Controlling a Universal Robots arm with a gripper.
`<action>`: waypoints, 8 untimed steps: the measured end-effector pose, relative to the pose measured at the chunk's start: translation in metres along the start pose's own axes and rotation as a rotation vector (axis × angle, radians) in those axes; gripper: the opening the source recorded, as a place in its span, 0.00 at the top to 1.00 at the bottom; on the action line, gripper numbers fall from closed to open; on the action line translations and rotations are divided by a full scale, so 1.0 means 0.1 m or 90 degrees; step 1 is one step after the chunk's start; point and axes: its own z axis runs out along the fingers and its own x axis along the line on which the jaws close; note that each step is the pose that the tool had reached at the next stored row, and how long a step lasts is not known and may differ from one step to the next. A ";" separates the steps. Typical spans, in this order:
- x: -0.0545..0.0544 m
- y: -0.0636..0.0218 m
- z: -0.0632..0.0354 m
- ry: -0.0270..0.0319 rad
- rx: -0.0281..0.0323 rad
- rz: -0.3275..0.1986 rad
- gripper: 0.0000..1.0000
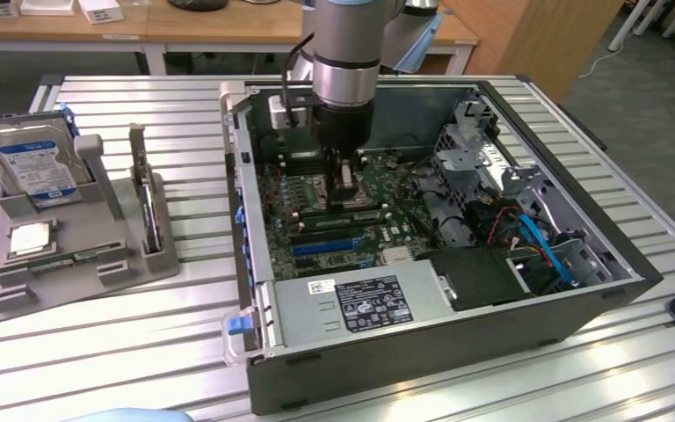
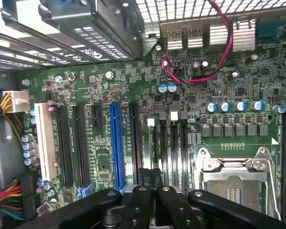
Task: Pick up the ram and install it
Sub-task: 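Press down the ram until it locks into place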
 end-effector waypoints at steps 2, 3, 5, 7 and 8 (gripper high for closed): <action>0.00 -0.004 -0.024 -0.0028 -0.0003 0.000 0.90; 0.01 -0.005 -0.040 -0.0045 -0.0004 0.000 0.90; 0.01 -0.007 -0.088 -0.0072 -0.0006 0.000 0.90; 0.02 -0.009 -0.143 -0.0093 -0.0009 0.000 0.90; 0.03 -0.010 -0.169 -0.0103 -0.0010 0.000 0.90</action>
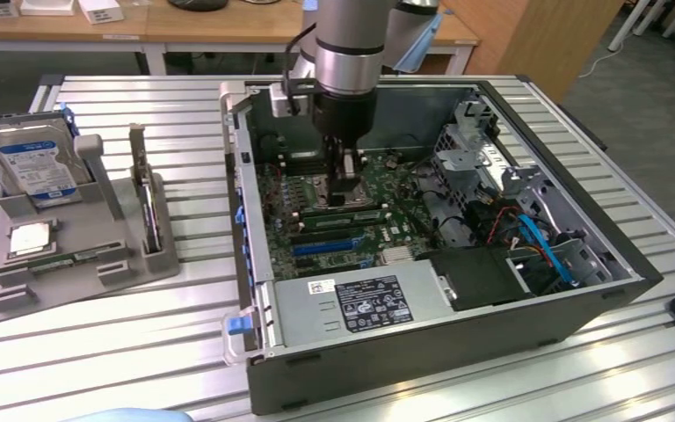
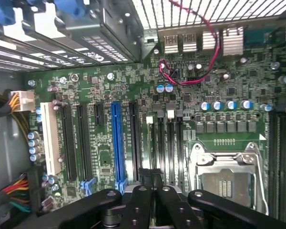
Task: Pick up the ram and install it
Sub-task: 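Press down the ram until it locks into place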
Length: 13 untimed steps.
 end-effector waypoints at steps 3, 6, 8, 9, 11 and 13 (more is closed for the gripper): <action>0.01 -0.008 -0.076 -0.0029 -0.0004 0.000 0.90; 0.02 -0.020 -0.146 -0.0068 -0.0009 0.000 0.90; 0.03 -0.030 -0.186 -0.0094 -0.0012 0.000 0.90; 0.03 -0.037 -0.205 -0.0106 -0.0014 0.000 0.90; 0.04 -0.054 -0.242 -0.0149 -0.0018 0.000 0.90; 0.04 -0.074 -0.275 -0.0193 -0.0021 0.000 0.90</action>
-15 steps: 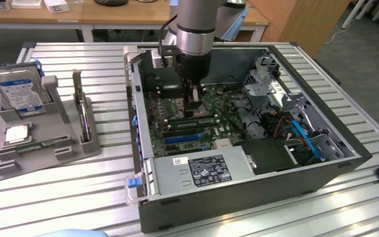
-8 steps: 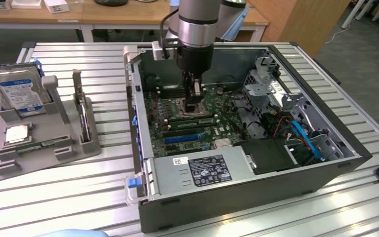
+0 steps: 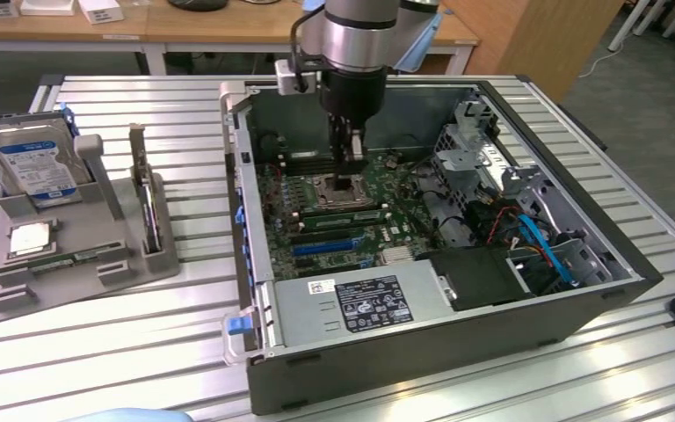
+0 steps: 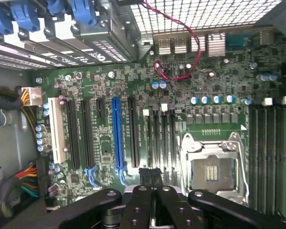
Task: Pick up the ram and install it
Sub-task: 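Press down the ram until it locks into place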
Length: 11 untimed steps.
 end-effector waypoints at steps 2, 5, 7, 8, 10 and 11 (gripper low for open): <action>0.00 -0.022 -0.033 -0.0051 -0.0004 0.000 0.90; 0.01 -0.058 -0.080 -0.0130 -0.0011 0.000 0.90; 0.01 -0.085 -0.108 -0.0183 -0.0016 0.000 0.90; 0.01 -0.099 -0.121 -0.0209 -0.0018 0.000 0.90; 0.01 -0.129 -0.149 -0.0261 -0.0024 0.000 0.90; 0.01 -0.144 -0.164 -0.0284 -0.0028 0.001 0.90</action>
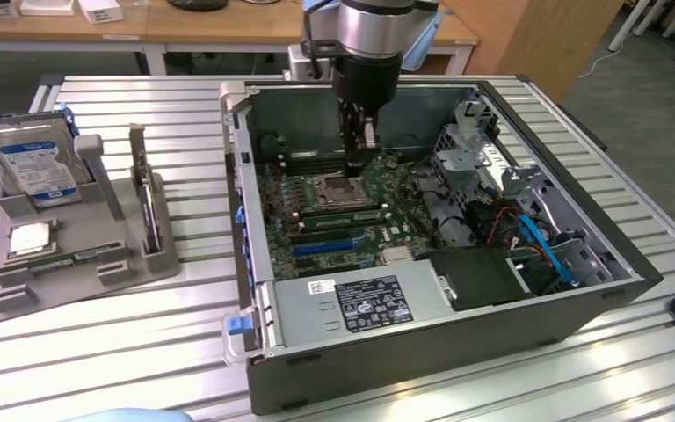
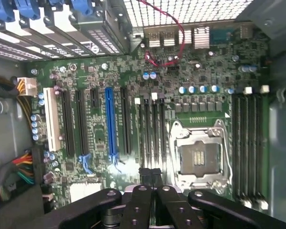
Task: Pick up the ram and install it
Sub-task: 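Press down the ram until it locks into place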
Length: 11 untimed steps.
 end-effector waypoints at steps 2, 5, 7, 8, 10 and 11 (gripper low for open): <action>0.00 -0.028 -0.033 -0.0044 -0.0009 0.000 0.90; 0.00 -0.059 -0.081 -0.0095 -0.0027 0.000 0.90; 0.00 -0.077 -0.116 -0.0121 -0.0044 0.000 0.90; 0.00 -0.085 -0.131 -0.0132 -0.0052 0.000 0.90; 0.01 -0.091 -0.146 -0.0143 -0.0065 0.000 0.90; 0.01 -0.091 -0.145 -0.0144 -0.0065 0.000 0.90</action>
